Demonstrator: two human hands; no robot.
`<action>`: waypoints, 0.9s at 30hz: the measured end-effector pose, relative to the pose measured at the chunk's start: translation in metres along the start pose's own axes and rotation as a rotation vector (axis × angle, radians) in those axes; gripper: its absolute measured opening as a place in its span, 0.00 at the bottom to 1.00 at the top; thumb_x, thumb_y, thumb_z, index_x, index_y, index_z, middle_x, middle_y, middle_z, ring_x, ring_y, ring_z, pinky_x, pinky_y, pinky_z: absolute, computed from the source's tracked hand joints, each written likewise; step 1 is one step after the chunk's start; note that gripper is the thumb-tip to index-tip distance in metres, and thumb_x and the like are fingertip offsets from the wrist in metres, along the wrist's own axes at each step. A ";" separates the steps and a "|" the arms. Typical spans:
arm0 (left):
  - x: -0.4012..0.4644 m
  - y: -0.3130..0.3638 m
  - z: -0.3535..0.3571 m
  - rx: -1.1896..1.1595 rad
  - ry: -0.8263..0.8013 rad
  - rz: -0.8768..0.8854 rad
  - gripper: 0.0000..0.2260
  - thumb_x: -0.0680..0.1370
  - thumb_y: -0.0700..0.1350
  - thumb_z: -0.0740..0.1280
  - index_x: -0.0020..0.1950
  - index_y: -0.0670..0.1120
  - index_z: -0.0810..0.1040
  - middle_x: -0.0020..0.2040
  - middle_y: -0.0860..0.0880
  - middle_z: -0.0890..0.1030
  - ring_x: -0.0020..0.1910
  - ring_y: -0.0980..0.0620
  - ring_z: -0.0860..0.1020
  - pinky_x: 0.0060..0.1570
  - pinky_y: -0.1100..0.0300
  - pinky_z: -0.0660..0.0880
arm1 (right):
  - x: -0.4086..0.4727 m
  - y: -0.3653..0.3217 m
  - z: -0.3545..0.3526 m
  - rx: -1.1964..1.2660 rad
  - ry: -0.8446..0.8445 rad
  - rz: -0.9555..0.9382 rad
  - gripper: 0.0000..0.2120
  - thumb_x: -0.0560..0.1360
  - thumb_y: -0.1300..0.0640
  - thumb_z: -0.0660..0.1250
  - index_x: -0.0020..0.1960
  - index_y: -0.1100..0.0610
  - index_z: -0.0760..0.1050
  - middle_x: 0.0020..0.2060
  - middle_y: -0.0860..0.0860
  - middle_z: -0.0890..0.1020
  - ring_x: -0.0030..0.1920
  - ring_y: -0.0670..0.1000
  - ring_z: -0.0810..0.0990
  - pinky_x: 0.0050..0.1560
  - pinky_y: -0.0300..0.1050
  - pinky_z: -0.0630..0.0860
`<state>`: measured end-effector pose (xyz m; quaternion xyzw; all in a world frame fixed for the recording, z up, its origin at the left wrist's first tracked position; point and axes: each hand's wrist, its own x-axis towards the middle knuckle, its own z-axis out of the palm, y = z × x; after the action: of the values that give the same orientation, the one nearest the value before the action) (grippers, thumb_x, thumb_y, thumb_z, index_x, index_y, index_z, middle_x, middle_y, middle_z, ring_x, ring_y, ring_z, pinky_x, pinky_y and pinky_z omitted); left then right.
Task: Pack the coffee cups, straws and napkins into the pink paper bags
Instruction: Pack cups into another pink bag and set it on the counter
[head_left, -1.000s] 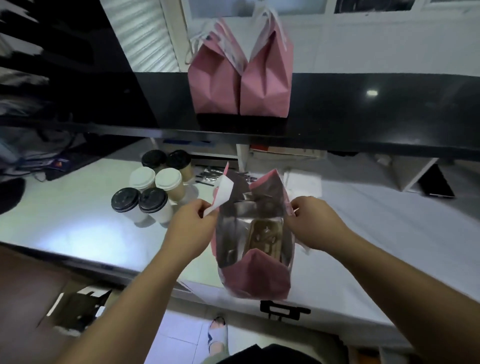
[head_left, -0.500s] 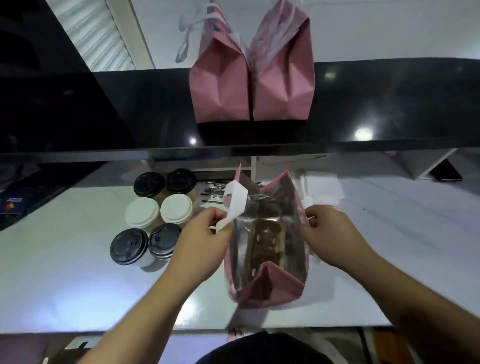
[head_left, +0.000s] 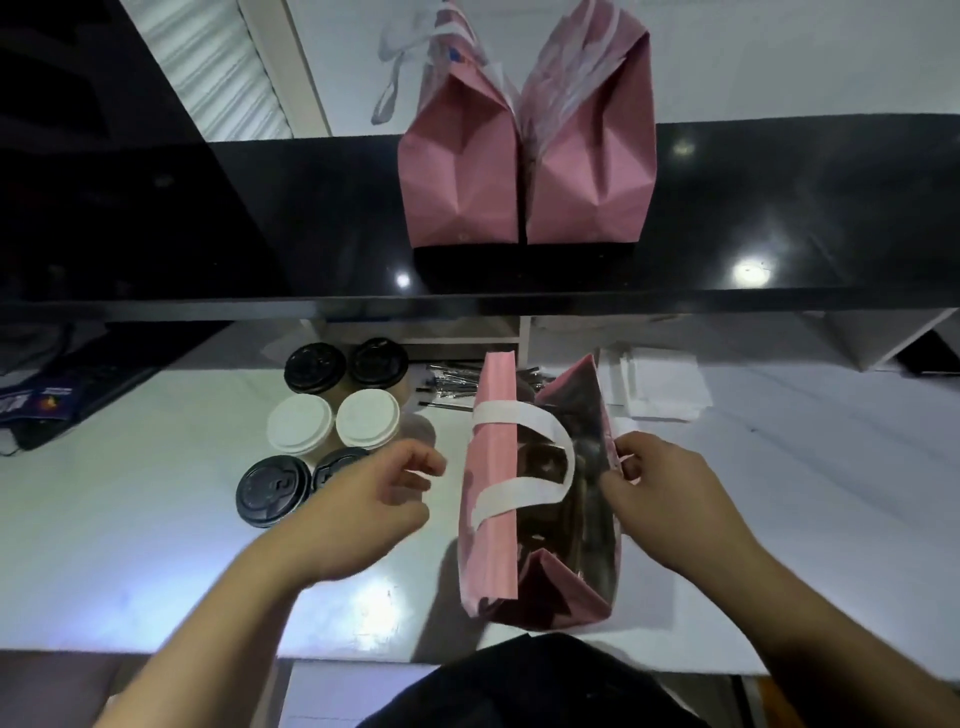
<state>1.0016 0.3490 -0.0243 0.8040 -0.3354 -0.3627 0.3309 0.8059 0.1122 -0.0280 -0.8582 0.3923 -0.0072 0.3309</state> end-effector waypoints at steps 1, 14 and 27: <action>0.003 -0.008 -0.006 0.156 0.190 -0.051 0.17 0.74 0.48 0.68 0.61 0.62 0.77 0.59 0.59 0.81 0.58 0.58 0.80 0.51 0.61 0.80 | 0.000 0.000 -0.001 0.006 0.001 -0.008 0.06 0.80 0.49 0.65 0.54 0.48 0.79 0.44 0.44 0.84 0.36 0.45 0.82 0.34 0.41 0.77; 0.029 -0.086 0.005 0.828 0.358 -0.217 0.31 0.71 0.53 0.76 0.72 0.49 0.73 0.69 0.49 0.77 0.66 0.42 0.75 0.57 0.48 0.76 | -0.001 -0.002 -0.003 -0.036 -0.033 -0.033 0.05 0.80 0.49 0.65 0.50 0.48 0.78 0.38 0.40 0.80 0.35 0.43 0.80 0.31 0.35 0.69; -0.024 -0.005 -0.014 0.596 0.513 -0.066 0.37 0.68 0.54 0.77 0.75 0.53 0.71 0.67 0.49 0.72 0.64 0.41 0.74 0.57 0.46 0.77 | -0.007 -0.014 -0.010 -0.100 -0.033 -0.045 0.17 0.81 0.50 0.64 0.34 0.45 0.68 0.30 0.44 0.77 0.30 0.44 0.77 0.27 0.32 0.62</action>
<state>1.0017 0.3742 -0.0120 0.9398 -0.3063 -0.0473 0.1441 0.8074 0.1175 -0.0106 -0.8822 0.3674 0.0192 0.2939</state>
